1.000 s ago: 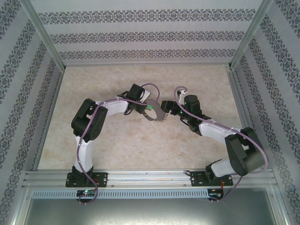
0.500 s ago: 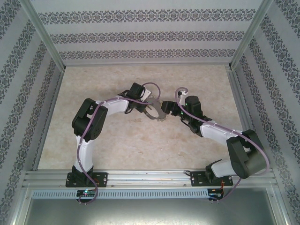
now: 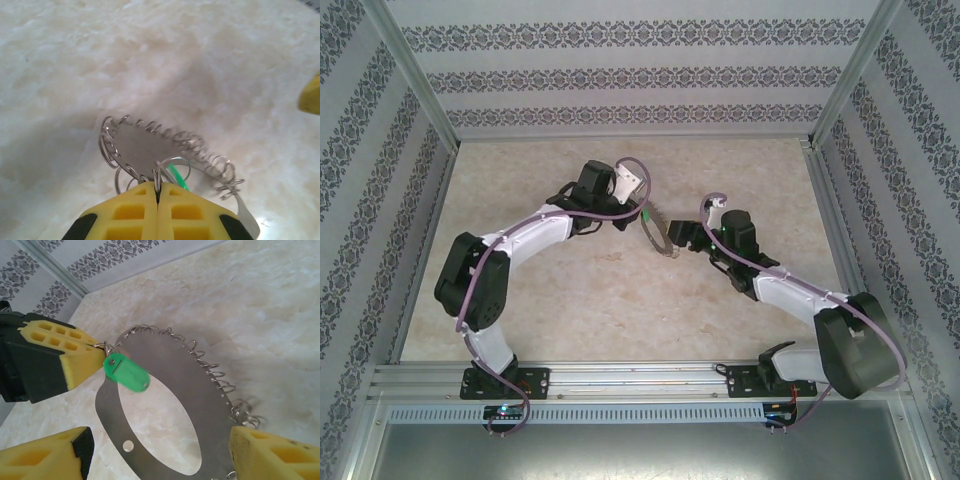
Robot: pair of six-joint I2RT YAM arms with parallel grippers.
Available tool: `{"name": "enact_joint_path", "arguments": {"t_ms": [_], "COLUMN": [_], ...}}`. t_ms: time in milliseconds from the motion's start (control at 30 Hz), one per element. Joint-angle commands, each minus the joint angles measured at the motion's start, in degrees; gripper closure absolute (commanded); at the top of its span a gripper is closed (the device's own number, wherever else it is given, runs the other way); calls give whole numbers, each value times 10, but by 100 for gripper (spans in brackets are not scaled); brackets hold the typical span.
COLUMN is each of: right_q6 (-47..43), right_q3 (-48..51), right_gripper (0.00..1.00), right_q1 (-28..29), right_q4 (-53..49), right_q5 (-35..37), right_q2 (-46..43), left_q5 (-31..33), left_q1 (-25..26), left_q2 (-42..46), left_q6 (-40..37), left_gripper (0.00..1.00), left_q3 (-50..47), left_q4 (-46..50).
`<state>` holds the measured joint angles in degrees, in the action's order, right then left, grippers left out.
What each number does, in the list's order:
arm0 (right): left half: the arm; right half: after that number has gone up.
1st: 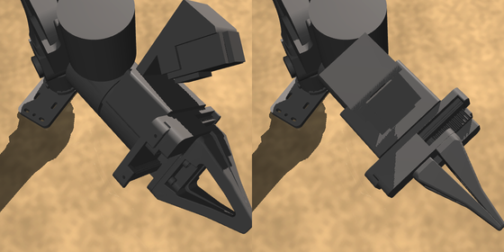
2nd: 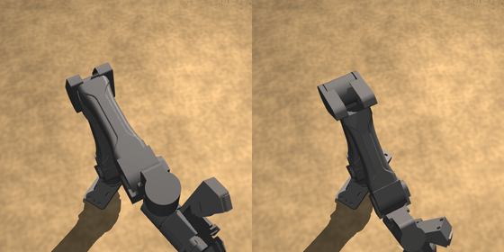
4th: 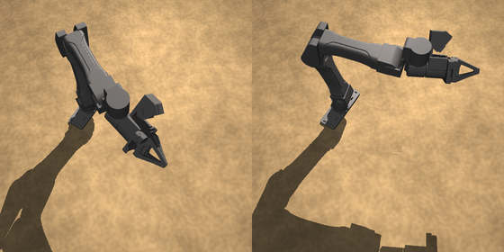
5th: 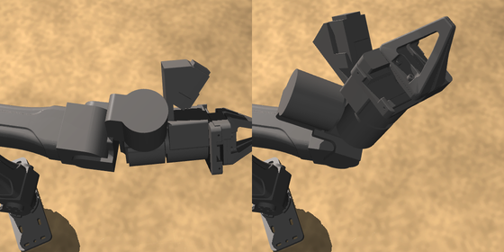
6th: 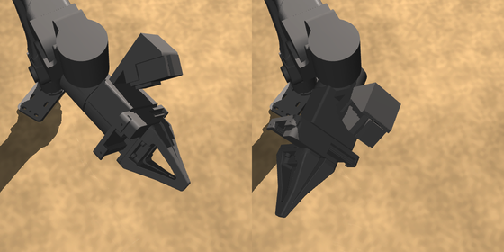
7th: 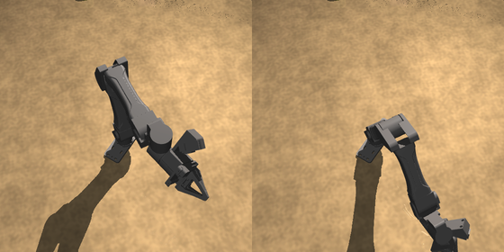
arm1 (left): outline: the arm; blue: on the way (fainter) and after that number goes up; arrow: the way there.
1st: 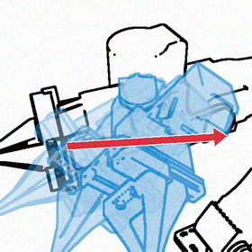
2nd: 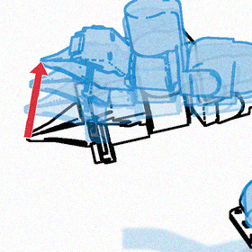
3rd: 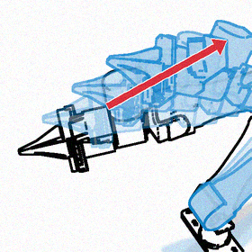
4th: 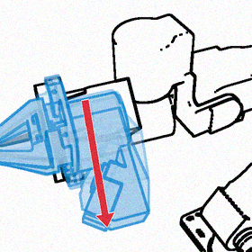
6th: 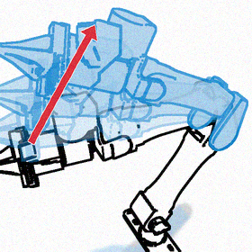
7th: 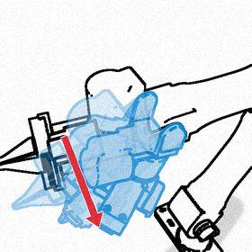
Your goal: Put the keys on the keyring
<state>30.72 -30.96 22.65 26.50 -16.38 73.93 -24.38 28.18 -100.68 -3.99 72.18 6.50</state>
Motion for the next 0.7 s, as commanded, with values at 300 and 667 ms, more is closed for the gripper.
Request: {"name": "enact_joint_path", "arguments": {"t_ms": [300, 667], "right_q6": [-40, -37], "right_q3": [13, -31], "right_gripper": [32, 53], "right_q1": [-11, -20], "right_q4": [-14, 15], "right_q5": [-39, -135], "right_q2": [-123, -127], "left_q5": [-165, -179], "left_q1": [6, 10], "left_q2": [118, 144], "left_q6": [36, 40], "left_gripper": [100, 100], "left_q3": [-53, -42], "left_q4": [-105, -92]}}
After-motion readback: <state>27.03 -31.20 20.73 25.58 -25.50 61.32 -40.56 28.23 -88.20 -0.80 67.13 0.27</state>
